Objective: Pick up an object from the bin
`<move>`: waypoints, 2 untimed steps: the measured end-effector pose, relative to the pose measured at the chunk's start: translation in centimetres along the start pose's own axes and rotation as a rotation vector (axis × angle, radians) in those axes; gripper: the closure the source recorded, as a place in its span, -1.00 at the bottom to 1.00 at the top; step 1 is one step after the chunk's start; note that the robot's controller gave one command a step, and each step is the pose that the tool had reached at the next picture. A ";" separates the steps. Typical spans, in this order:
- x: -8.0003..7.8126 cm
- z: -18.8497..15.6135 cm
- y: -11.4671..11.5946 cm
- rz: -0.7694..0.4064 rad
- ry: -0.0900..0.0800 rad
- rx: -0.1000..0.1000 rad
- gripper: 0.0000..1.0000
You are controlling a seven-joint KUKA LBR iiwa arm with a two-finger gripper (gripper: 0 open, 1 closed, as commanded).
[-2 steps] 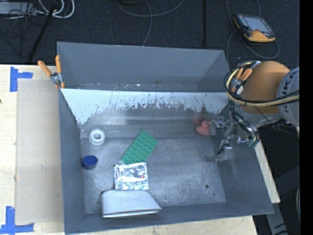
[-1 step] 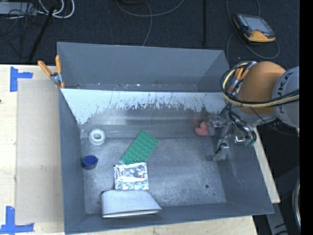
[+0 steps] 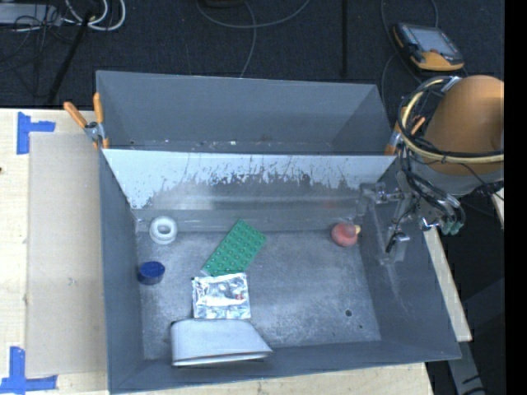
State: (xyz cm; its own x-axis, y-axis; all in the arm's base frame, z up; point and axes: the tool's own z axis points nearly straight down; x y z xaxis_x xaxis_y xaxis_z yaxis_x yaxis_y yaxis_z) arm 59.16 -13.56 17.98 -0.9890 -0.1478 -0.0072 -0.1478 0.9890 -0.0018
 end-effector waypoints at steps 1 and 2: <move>-2.5 11.3 -2.1 -0.112 0.004 -0.004 -1.00; -2.4 10.9 -2.2 -0.114 0.007 -0.003 1.00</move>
Offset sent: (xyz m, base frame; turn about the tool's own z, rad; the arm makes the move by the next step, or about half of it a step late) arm 0.0270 -0.0192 -0.1098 -0.1129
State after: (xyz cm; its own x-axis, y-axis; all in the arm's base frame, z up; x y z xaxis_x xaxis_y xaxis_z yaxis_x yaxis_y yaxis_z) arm 61.99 -15.35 7.14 -0.9658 -0.2594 -0.0005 -0.2594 0.9658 0.0004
